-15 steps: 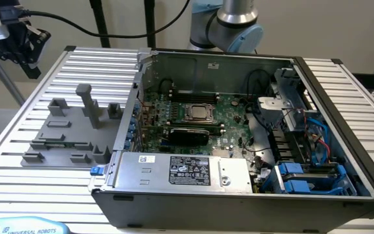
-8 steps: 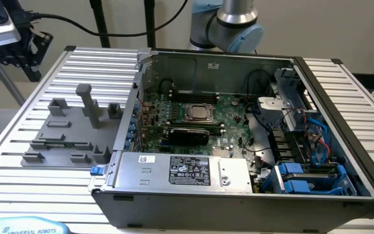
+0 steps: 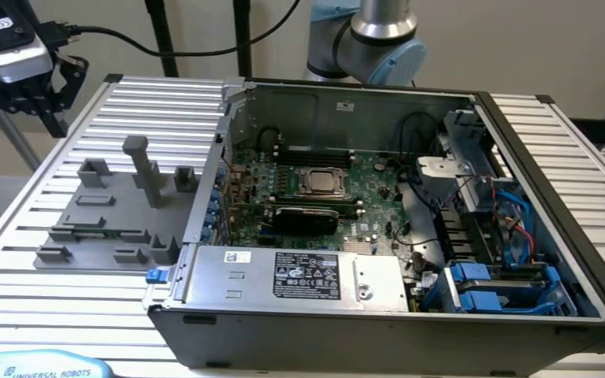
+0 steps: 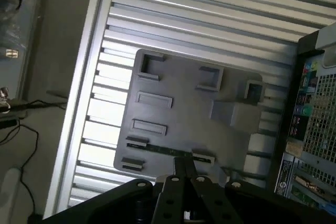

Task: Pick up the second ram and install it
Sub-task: 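Pick up the second ram and move it above second insertion slot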

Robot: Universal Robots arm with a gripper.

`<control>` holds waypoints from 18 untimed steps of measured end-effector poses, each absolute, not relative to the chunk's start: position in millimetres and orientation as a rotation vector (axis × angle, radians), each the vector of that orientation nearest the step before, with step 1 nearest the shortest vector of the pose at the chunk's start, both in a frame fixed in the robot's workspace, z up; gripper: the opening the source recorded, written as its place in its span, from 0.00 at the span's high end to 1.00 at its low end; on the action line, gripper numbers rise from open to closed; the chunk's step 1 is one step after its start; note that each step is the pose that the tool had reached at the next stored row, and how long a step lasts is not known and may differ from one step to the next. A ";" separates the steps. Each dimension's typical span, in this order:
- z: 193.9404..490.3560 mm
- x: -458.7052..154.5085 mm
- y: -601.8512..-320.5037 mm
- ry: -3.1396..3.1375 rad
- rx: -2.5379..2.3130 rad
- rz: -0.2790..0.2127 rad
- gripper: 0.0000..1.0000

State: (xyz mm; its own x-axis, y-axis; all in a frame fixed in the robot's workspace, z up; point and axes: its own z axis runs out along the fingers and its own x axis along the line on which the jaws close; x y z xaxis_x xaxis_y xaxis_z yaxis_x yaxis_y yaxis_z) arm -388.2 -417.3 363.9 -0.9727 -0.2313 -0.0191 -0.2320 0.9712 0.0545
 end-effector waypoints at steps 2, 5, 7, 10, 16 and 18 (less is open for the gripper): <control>361.9 -388.2 -417.3 3.100 -0.421 0.089 0.89; 358.8 -388.2 -417.3 3.089 -0.507 0.089 0.89; 356.8 -388.2 -417.3 3.080 -0.563 0.090 0.89; 353.7 -388.2 -417.3 3.065 -0.648 0.090 0.89; 347.8 -388.2 -417.3 3.028 -0.815 0.090 0.89; 345.8 -388.2 -417.3 3.014 -0.869 0.091 0.89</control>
